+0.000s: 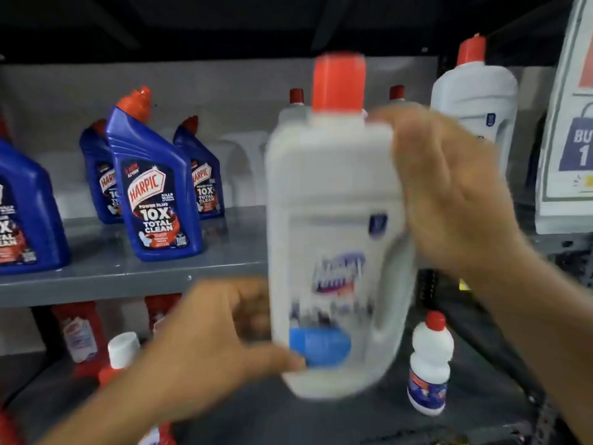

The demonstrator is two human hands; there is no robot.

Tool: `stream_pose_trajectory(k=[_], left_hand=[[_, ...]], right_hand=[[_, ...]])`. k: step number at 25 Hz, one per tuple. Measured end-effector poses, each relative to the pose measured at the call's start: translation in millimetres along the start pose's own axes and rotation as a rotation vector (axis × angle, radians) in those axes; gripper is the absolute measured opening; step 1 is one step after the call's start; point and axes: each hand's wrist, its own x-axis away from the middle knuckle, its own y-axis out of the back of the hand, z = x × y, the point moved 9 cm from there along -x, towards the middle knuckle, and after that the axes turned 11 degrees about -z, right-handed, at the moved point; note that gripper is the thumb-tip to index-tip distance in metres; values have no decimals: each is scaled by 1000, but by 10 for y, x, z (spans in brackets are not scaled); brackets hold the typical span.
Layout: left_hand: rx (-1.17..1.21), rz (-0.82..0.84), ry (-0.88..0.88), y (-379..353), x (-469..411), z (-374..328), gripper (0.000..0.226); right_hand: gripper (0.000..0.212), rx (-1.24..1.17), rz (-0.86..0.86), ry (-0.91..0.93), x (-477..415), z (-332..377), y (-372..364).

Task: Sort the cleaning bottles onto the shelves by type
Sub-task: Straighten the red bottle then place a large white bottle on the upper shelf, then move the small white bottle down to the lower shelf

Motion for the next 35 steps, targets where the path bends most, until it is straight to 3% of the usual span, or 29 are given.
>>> stream_pose_trajectory(k=[4,10,15,19,20,22,24,26,29,35], left_hand=[[34,-158,-132,687,-566,-511,44],[22,-323,37,950,-1110,-83,40],[-127,-321,103,948,-1303,45,35],[-186,-300,146,866,-1237,-1,32],[-292,-327,138,872,-1170,-30,26],[-582,-470,117,918,-960,-106,19],[-675,-610,55,814,-709,-236,30],[-596,-559,-17,491,-620,-274,42],[-523,-365,-91,-105,-736,-259,66],[-225,-407,-167,-492,-995,-366,58]], right_hand=[[47,139,-44,83,-1009,235,-422],[47,539,259,95,-1357,-424,-1145],[59,851,330,133,-1434,-851,-1128],[60,774,426,77,-1421,-911,-1166],[59,735,456,72,-1429,-905,-1151],[63,697,476,35,-1483,-940,-1019],[73,741,511,-27,-1496,-1058,-826],[54,709,560,-141,-1423,-1238,-697],[15,527,493,-253,-1425,-1300,-576],[19,541,458,-205,-1408,-931,-243]])
